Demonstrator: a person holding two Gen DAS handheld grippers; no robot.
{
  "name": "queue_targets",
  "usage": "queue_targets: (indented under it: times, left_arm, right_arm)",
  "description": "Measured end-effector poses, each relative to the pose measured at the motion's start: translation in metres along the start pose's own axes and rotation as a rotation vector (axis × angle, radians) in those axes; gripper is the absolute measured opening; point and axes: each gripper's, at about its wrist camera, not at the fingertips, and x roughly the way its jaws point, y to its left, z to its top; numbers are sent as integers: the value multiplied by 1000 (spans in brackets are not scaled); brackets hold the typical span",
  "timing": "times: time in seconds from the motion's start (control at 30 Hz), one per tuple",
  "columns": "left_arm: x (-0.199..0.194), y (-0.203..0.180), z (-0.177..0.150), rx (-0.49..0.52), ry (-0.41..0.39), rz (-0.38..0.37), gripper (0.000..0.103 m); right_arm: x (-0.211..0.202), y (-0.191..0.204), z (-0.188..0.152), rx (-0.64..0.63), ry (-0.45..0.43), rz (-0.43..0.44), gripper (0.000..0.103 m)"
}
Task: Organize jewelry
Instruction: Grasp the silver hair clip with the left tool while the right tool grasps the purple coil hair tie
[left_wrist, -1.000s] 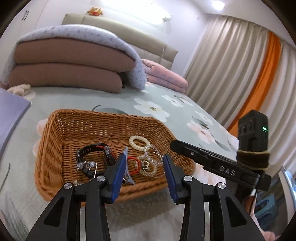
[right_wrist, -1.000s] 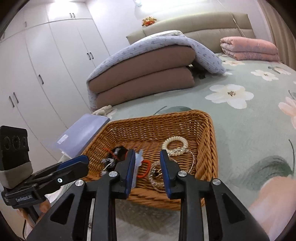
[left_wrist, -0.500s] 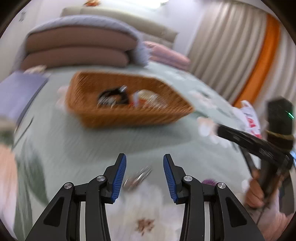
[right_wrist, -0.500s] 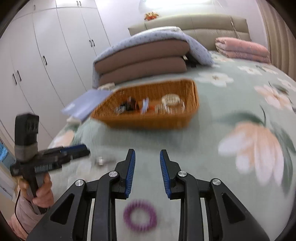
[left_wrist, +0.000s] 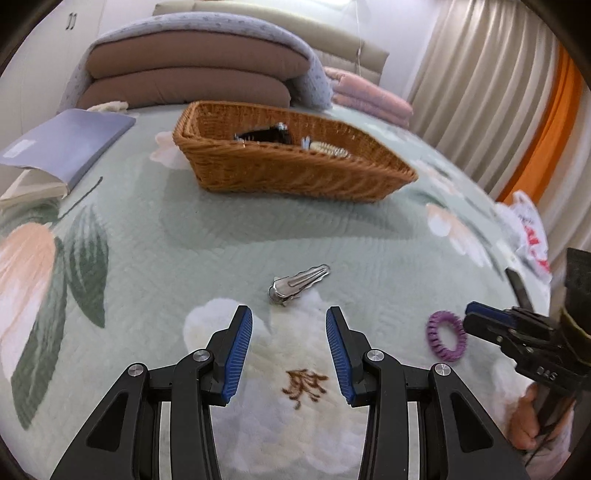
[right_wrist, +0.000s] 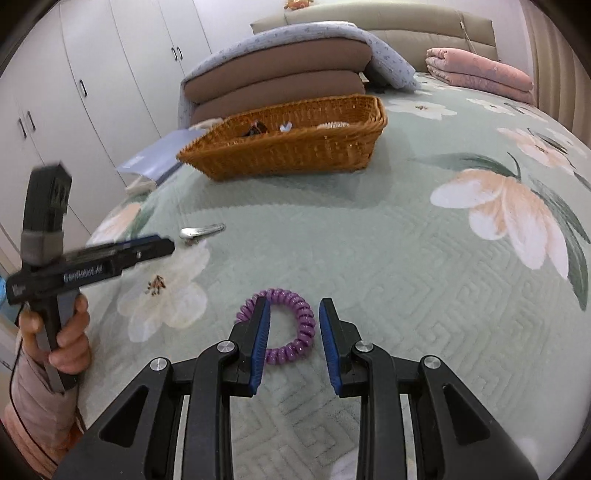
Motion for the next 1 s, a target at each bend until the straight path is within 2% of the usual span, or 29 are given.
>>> queue_targets:
  times: [0.13, 0.33, 0.5, 0.63, 1.0]
  left_arm:
    - [14, -6, 12, 59, 10, 52, 43]
    - [39, -19, 19, 145, 69, 66, 43]
    - [33, -33, 8, 208, 91, 4, 43]
    - [28, -37, 5, 211, 94, -34, 43]
    - [43, -41, 15, 177, 82, 60, 43]
  right_arm:
    - [3, 5, 1, -17, 3, -4, 31]
    - [10, 10, 1, -41, 20, -31, 31]
    - [13, 11, 1, -46, 18, -53, 31]
    - [15, 12, 2, -47, 17, -69, 31]
    - [21, 24, 1, -102, 15, -163, 30]
